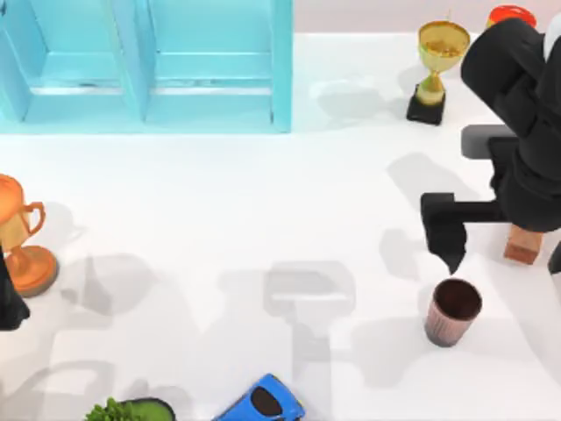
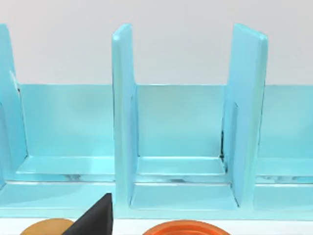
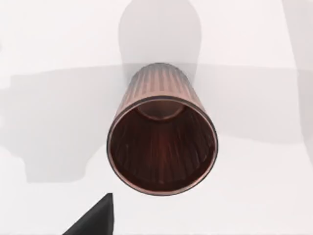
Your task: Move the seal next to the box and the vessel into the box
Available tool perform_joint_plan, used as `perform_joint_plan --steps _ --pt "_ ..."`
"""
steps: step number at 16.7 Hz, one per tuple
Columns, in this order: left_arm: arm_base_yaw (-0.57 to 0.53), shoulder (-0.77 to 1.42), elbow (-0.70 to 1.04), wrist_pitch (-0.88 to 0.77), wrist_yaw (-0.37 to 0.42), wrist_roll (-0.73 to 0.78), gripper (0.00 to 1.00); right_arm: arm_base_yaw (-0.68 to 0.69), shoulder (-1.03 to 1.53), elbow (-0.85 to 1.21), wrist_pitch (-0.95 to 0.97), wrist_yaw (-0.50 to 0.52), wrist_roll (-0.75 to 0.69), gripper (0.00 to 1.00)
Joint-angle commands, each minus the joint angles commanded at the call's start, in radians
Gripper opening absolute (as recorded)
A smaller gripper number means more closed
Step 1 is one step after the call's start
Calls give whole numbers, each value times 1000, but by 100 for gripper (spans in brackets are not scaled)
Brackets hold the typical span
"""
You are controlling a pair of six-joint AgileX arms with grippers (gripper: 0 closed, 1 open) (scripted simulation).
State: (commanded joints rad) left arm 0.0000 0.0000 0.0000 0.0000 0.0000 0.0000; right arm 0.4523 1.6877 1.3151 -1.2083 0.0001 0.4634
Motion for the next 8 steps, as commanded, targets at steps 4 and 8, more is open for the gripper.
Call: perform_joint_plan --steps 4,8 --pt "0 0 0 0 0 0 100 20 -15 -20 13 -1 21 100" --pt "0 0 0 0 0 0 100 17 -2 -46 50 -1 19 100"
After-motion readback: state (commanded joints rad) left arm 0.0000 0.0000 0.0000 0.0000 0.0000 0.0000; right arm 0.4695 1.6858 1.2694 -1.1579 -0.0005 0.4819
